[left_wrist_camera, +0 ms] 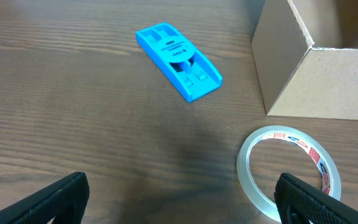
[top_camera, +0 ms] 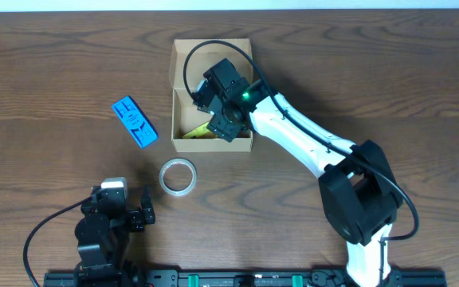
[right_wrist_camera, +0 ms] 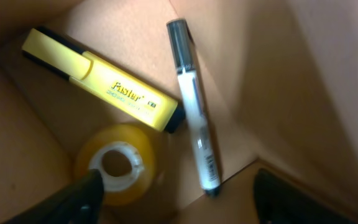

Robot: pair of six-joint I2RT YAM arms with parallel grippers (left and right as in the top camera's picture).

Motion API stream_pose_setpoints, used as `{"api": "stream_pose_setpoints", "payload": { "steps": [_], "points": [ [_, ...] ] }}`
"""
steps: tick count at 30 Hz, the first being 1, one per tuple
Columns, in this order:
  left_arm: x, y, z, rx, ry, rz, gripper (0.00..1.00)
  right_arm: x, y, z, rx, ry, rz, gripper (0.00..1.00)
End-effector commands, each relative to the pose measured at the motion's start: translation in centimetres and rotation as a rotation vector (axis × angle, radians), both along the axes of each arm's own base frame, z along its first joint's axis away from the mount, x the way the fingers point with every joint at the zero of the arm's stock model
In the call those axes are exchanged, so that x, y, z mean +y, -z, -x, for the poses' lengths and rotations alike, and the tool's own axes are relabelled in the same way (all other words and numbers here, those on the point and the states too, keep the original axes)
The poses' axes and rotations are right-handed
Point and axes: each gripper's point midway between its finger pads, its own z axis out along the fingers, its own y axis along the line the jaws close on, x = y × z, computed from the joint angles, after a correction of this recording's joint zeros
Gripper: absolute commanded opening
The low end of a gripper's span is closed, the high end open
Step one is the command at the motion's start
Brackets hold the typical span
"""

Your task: Pack container

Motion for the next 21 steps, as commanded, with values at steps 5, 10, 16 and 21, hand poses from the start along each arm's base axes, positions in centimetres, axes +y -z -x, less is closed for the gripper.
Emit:
{"api": "stream_pose_setpoints", "payload": {
  "steps": [5, 10, 16, 21],
  "points": [
    [0.1, 0.2, 0.0, 0.000, 0.002, -0.008, 0.95, 1.4, -8.6, -1.8, -0.136, 0.028, -0.140, 0.95],
    [0.1, 0.2, 0.0, 0.000, 0.001, -0.008, 0.95, 0.2, -14.0, -0.4, -0.172, 0.087, -0.213, 0.99],
    [0.1, 0.2, 0.0, 0.000, 0.002, -0.008, 0.95, -3.7, -15.7, 3.3, -0.091, 0.194, -0.203, 0.99],
    [0.1, 0.2, 0.0, 0.000, 0.002, -0.008, 0.95, -7.2, -14.7, 6.1, -0.079, 0.266, -0.220, 0.99]
  ]
}}
